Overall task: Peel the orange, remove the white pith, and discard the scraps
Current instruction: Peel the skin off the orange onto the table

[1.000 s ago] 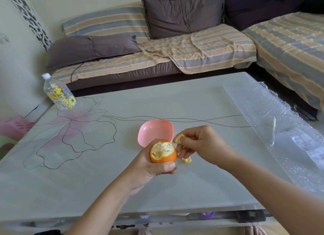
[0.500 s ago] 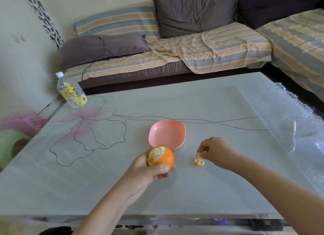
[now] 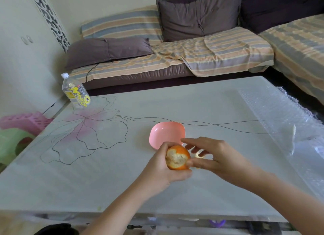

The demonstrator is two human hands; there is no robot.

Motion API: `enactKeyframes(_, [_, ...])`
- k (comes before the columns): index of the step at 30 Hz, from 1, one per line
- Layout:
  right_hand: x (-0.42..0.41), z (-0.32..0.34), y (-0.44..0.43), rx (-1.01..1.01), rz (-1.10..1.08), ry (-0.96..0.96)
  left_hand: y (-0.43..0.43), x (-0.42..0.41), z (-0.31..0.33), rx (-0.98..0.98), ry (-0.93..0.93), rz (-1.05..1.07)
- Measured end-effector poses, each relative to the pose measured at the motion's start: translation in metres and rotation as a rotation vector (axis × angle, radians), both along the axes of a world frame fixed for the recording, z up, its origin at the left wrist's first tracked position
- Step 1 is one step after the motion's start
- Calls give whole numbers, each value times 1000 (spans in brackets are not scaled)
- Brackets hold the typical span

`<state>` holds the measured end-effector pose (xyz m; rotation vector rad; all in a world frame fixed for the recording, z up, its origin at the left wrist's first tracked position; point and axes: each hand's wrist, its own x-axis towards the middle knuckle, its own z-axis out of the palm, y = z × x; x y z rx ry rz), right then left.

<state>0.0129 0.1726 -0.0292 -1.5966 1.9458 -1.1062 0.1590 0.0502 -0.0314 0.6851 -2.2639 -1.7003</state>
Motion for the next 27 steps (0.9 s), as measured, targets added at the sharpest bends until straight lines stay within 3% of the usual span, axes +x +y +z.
enactKeyframes(7, [-1,-1,21,-159,3,150,20,-12,2,-155,-9,7])
enactKeyframes(12, [-1,3,35,-163,-9,330,29,-15,3,-264,-16,-65])
enactKeyframes(20, [5,8,35,-189,-133,577,36,-22,3,-235,-15,-85])
enactKeyframes(24, [2,11,32,-206,-168,556,35,-26,3,-234,3,-83])
enactKeyframes(27, [0,12,32,-162,-176,364,31,-26,6,-242,23,-84])
